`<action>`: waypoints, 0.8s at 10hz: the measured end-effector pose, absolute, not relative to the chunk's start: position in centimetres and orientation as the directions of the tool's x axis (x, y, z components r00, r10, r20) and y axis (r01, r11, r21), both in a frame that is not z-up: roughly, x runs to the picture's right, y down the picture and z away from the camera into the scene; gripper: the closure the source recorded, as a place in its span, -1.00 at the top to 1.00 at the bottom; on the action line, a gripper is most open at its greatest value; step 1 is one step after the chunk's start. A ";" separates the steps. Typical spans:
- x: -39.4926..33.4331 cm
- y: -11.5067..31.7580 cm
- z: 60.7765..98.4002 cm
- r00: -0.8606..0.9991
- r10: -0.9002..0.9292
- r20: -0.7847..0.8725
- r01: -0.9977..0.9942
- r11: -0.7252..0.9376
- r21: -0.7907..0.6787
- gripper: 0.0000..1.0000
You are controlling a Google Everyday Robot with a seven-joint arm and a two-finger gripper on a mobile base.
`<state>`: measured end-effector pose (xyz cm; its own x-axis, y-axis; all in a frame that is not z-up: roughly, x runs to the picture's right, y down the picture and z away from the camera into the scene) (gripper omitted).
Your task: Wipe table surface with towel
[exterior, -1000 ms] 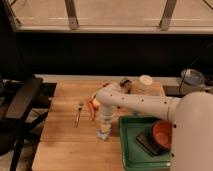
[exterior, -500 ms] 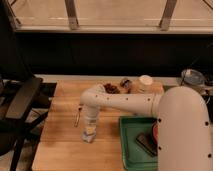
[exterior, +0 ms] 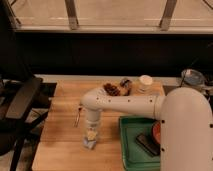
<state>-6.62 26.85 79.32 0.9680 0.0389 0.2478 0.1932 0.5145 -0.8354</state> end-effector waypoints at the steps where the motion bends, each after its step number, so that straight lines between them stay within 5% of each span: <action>1: -4.9 27.0 79.3 0.972 0.047 0.229 0.174 0.508 -0.844 -1.00; 8: 5.1 23.2 82.5 0.981 0.023 0.195 0.153 0.529 -0.835 -1.00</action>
